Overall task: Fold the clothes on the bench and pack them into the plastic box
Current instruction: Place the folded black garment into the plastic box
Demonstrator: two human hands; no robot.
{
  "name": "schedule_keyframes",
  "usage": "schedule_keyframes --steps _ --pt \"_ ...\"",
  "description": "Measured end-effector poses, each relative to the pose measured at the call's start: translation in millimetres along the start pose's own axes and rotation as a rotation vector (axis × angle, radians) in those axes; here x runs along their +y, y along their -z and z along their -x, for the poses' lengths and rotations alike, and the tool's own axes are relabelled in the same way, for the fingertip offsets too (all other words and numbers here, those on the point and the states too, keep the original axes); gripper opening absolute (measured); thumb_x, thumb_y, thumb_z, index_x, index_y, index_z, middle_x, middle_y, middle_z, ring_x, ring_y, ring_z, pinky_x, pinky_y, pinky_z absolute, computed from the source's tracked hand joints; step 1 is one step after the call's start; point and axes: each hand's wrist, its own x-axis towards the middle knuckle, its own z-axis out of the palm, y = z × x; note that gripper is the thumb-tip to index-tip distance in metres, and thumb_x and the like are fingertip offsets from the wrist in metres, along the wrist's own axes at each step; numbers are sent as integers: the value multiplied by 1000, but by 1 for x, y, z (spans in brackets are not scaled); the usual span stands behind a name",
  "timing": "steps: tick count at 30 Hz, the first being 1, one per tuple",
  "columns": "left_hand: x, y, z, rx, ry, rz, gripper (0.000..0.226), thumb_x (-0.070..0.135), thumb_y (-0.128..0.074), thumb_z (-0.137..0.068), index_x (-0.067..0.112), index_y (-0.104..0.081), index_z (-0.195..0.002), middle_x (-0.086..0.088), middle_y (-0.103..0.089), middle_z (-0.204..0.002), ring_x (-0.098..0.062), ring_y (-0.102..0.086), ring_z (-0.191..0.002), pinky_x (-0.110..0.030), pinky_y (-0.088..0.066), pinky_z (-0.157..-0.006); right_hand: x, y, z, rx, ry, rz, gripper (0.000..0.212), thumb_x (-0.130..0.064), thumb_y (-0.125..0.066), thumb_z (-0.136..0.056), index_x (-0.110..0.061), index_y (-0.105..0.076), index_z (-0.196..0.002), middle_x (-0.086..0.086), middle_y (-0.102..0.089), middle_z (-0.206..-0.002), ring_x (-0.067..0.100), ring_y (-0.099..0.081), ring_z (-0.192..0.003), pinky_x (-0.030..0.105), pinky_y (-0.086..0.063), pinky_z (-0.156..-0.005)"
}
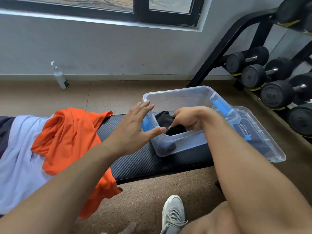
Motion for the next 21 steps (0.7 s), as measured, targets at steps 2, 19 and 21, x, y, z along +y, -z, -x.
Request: schedule_keyframes --steps 2,19,21 --pt "-2 0 -1 -4 1 1 99 82 -51 -76 32 -27 -158 15 -15 -167 -4 -6 -154 -34 -9 -126 0 -1 -2 -24 1 -42 30 -6 -67 -91 6 -64 -119 27 -71 -115 42 -71 -104 54 -55 -96" --pt "-2 0 0 -41 45 27 94 78 -48 -75 39 -22 -157 22 -7 -167 -1 4 -153 -41 -7 -127 -10 -8 10 72 28 713 81 -18 -79 -78 -32 -45 -150 -4 -60 -141 24 -62 -118 33 -52 -95" --pt "-1 -1 0 -43 40 34 94 78 -48 -76 39 -21 -157 22 -5 -167 0 5 -153 -39 -7 -127 -12 -2 14 70 17 655 87 -22 -84 -75 -30 -44 -151 -4 -62 -139 24 -64 -117 35 -54 -98"
